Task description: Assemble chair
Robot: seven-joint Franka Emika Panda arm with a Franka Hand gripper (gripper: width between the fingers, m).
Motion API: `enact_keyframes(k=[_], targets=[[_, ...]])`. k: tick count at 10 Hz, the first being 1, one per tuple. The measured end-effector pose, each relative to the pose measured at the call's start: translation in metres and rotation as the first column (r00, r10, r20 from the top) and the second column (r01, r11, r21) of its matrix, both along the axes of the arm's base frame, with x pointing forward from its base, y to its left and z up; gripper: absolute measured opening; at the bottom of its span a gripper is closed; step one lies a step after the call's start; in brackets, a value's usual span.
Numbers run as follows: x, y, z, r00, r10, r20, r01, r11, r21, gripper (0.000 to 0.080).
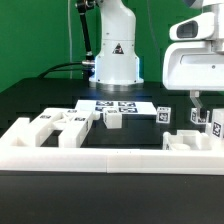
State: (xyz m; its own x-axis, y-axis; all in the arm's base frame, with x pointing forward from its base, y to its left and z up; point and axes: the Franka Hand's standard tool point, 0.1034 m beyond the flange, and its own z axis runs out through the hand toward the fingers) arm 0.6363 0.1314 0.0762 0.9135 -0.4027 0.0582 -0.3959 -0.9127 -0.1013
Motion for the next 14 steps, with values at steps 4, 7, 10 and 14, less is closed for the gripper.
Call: enact_keyframes(k=[4, 7, 10, 14], targets=[[0.0008, -0.0019, 0.0017, 0.969, 0.247, 0.0, -0.247, 0.968, -0.051, 0.0649], [0.0011, -0.0037, 0.0016, 0.897, 0.442, -0.004, -0.44, 0.894, -0.088, 0.0649], [0.0012, -0.0043, 0.0016, 0.894, 0.448, -0.005, -0.447, 0.89, -0.089, 0.0374], [0.0012, -0.0043, 0.0015, 0.939, 0.345, -0.002, -0.344, 0.936, -0.077, 0.0289]])
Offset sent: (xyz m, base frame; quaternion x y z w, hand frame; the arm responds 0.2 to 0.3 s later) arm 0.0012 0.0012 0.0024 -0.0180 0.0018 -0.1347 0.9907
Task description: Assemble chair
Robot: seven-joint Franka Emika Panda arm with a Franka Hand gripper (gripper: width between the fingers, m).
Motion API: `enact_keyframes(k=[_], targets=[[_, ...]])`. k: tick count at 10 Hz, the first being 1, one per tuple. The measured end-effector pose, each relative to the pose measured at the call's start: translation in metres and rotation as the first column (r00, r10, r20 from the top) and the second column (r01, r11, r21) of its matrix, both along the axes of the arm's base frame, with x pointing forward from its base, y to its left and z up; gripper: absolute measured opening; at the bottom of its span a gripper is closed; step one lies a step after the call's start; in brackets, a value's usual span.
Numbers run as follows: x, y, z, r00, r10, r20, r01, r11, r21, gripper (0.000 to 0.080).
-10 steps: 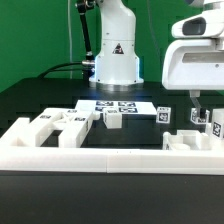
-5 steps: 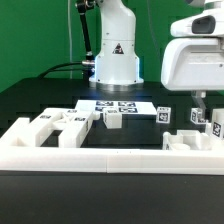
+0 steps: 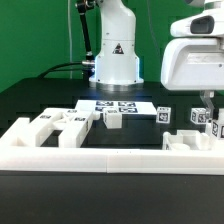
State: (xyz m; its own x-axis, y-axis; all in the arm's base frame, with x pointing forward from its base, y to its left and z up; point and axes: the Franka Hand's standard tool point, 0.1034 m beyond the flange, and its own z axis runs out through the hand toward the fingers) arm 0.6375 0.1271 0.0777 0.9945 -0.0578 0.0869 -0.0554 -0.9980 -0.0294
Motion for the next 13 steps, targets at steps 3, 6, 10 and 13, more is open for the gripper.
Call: enact_keyframes(k=[3, 6, 10, 13], targets=[[0.0001, -0.0019, 0.0, 0.956, -0.293, -0.011, 0.293, 0.956, 0.032, 0.029], [-0.0005, -0.0016, -0.0006, 0.815, -0.578, -0.031, 0.579, 0.813, 0.06, 0.029], [-0.0018, -0.0004, -0.0006, 0.52, -0.852, -0.061, 0.854, 0.516, 0.073, 0.0291], [-0.0018, -0.0011, -0.0007, 0.367, -0.925, -0.094, 0.929, 0.361, 0.077, 0.0291]])
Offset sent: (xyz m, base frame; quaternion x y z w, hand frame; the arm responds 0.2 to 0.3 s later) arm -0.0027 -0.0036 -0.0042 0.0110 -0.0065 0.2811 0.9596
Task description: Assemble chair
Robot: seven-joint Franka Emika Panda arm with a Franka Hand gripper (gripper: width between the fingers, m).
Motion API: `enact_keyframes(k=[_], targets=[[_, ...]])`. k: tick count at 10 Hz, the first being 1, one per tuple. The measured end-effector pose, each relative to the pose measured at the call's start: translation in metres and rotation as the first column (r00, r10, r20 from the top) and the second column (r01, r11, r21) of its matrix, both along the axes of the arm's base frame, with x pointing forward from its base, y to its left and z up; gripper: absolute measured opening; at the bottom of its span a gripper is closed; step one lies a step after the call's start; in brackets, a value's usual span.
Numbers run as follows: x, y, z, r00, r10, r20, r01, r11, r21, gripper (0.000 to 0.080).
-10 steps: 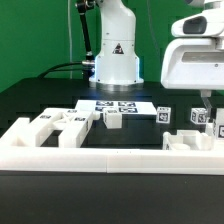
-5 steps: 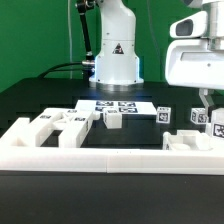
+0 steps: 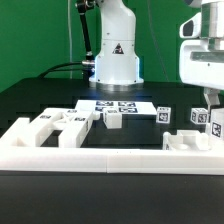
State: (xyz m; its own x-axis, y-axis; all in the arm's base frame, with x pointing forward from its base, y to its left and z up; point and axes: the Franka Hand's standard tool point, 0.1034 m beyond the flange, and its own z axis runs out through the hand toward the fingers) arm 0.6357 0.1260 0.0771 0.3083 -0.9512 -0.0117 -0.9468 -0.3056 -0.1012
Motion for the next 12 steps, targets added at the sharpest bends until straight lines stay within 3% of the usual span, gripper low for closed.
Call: enact_keyframes(k=[1, 2, 3, 4, 5, 8, 12], targets=[[0.0002, 0.0, -0.0001, 1.0, 0.016, 0.002, -0.016, 1.0, -0.001, 0.0291], [0.0002, 0.0002, -0.0002, 0.999, 0.054, 0.003, -0.054, 0.999, -0.005, 0.0436], [-0.0001, 0.001, -0.0002, 0.997, 0.077, 0.004, -0.077, 0.997, -0.007, 0.0436], [-0.0007, 0.002, -0.0006, 0.988, 0.153, 0.004, -0.153, 0.988, -0.014, 0.0606], [-0.0013, 0.003, -0.0014, 0.963, 0.27, 0.009, -0.27, 0.962, -0.026, 0.0638], [-0.0026, 0.0082, -0.0023, 0.867, 0.498, 0.015, -0.497, 0.866, -0.055, 0.0649], [-0.0018, 0.0091, -0.0018, 0.622, 0.783, 0.002, -0.779, 0.619, -0.096, 0.0649]])
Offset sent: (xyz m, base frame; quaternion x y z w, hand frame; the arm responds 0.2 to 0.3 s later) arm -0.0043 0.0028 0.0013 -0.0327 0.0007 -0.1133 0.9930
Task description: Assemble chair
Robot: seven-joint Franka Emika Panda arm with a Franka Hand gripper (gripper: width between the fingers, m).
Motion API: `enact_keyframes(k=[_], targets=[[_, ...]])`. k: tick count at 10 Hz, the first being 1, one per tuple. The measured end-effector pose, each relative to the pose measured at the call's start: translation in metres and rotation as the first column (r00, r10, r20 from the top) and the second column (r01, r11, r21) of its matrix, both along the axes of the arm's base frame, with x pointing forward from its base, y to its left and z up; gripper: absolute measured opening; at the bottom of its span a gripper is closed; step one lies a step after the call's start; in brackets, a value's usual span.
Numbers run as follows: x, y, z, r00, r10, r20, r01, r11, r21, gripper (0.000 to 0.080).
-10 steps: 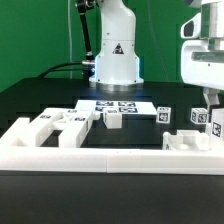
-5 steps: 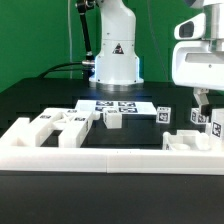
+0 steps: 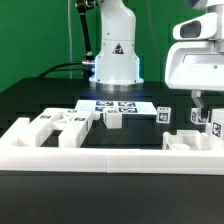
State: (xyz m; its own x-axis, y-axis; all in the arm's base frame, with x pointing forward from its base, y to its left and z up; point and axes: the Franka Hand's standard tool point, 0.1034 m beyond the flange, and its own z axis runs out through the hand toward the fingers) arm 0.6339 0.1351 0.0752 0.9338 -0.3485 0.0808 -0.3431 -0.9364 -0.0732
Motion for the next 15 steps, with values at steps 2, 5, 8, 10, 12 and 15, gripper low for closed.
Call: enact_keyframes(k=[2, 5, 8, 10, 12, 15], targets=[[0.0022, -0.0039, 0.0012, 0.981, 0.195, 0.008, -0.195, 0.98, -0.029, 0.0649], [0.0025, -0.0063, 0.0011, 0.922, 0.387, 0.007, -0.386, 0.921, -0.055, 0.0649], [0.0026, -0.0077, 0.001, 0.854, 0.52, -0.002, -0.519, 0.851, -0.082, 0.0611], [0.0026, -0.0077, 0.0009, 0.865, 0.501, -0.001, -0.5, 0.862, -0.08, 0.0463], [0.0027, -0.0078, 0.001, 0.875, 0.485, 0.0, -0.483, 0.872, -0.078, 0.0288], [0.0026, -0.0076, 0.0009, 0.946, 0.325, 0.005, -0.324, 0.944, -0.058, 0.0288]])
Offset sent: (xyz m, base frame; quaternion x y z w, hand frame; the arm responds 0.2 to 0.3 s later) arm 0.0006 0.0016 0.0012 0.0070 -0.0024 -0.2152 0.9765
